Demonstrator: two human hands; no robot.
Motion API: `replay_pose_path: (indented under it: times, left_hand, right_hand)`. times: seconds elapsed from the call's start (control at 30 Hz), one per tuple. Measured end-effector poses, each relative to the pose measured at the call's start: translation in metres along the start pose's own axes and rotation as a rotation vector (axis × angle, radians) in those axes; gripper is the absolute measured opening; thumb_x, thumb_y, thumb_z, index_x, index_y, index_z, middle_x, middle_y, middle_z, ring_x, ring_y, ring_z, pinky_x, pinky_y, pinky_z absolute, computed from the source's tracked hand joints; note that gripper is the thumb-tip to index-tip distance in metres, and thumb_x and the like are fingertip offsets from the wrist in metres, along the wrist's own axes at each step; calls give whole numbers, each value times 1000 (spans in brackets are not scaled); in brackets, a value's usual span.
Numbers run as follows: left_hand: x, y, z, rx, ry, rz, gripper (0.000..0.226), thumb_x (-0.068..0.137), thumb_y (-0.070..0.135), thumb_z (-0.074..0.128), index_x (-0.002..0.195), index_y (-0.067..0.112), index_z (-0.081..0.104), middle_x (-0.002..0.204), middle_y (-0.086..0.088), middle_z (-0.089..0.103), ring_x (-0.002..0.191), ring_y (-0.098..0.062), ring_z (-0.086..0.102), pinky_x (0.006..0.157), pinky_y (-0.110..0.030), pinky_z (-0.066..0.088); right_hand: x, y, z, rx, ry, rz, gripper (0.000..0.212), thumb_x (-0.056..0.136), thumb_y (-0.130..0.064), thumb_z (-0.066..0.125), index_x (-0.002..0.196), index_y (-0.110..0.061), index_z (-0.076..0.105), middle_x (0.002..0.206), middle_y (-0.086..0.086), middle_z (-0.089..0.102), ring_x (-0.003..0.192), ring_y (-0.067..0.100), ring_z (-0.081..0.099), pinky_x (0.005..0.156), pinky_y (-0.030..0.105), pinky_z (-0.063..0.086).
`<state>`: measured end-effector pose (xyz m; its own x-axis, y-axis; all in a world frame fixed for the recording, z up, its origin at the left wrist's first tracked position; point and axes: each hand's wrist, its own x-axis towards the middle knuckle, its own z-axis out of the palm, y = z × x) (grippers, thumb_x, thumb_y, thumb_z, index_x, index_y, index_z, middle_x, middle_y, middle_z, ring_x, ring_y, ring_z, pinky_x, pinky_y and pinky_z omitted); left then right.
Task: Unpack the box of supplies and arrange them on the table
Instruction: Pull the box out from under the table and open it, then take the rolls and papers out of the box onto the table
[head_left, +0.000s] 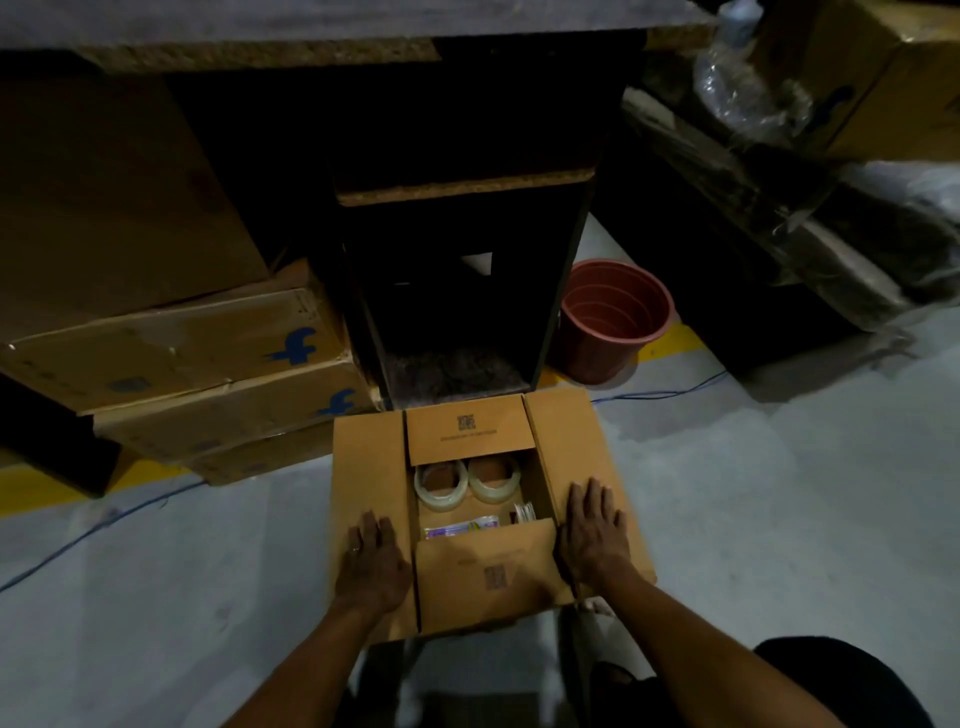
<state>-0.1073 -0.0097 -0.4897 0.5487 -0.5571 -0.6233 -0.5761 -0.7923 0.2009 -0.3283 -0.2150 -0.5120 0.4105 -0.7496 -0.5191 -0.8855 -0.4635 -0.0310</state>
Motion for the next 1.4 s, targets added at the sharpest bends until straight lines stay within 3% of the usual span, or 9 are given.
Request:
replay_pose_path:
  times: [0.17, 0.3, 0.43, 0.63, 0.73, 0.87, 1.1, 1.27, 1.4]
  left_hand:
    - [21, 1, 7, -300, -160, 40, 80, 100, 31, 45, 154, 6, -8, 163, -10, -2, 150, -29, 9, 122, -38, 14]
    - [63, -28, 46, -470, -132, 39, 107, 68, 87, 50, 150, 24, 27, 156, -7, 34, 140, -25, 37, 118, -43, 31]
    - [17, -4, 15, -281, -121, 67, 88, 91, 47, 55, 154, 38, -7, 163, -9, -5, 149, -39, 4, 120, -53, 17]
    - [-19, 23, 6, -54, -141, 98, 88, 84, 34, 59, 155, 31, 8, 156, -6, -35, 145, -43, -22, 121, -54, 3]
    - [-36, 29, 0, -65, -107, 110, 81, 86, 35, 56, 155, 25, 14, 163, -5, -18, 149, -38, -11, 120, -52, 8]
    - [-66, 34, -12, -88, 28, 191, 55, 92, 37, 46, 143, 17, 39, 149, -11, 40, 136, -32, 36, 111, -49, 34]
    - [-129, 31, -5, -205, 236, 288, 29, 101, 28, 40, 87, 12, 59, 102, -16, 68, 92, -32, 62, 80, -38, 47]
    - [-153, 23, 28, -91, 88, 512, 45, 101, 38, 29, 123, 11, 57, 122, -14, 61, 110, -28, 58, 94, -42, 48]
    - [-155, 23, 59, 114, -178, 411, 56, 100, 44, 33, 148, 16, 32, 156, -14, 29, 143, -31, 29, 114, -53, 30]
  right_hand:
    - [6, 2, 8, 76, -43, -30, 68, 100, -42, 24, 155, -15, -3, 164, 11, -3, 150, 34, 5, 118, 51, 20]
    - [13, 3, 16, 109, -88, -66, 80, 89, -54, 13, 155, -10, -2, 163, 13, 7, 149, 34, 11, 118, 51, 21]
    - [0, -6, 3, 44, 12, -122, 70, 97, -46, 28, 156, -23, -1, 163, 13, 1, 149, 36, 7, 118, 52, 19]
    - [-22, -36, -18, -128, -91, -313, 54, 99, -43, 28, 150, -25, 31, 164, 7, -1, 150, 33, -4, 117, 62, 3]
    - [-32, -35, -29, -38, -81, -285, 47, 100, -42, 27, 135, -21, 50, 158, 5, 24, 149, 30, 6, 116, 63, 5]
    - [-55, -34, -46, 150, -4, -199, 55, 102, -48, 23, 95, -14, 65, 117, 14, 64, 124, 29, 49, 114, 59, 21]
    - [-100, -19, -57, 217, 13, -190, 35, 97, -41, 48, 95, -11, 65, 93, 13, 66, 90, 32, 64, 81, 39, 53]
    - [-127, -3, -34, 146, -130, -299, 41, 87, -43, 59, 115, -14, 68, 112, 14, 70, 104, 29, 65, 85, 32, 51]
    - [-146, 1, -6, 33, -299, -340, 39, 90, -46, 54, 117, -19, 60, 118, 13, 64, 108, 30, 61, 91, 37, 49]
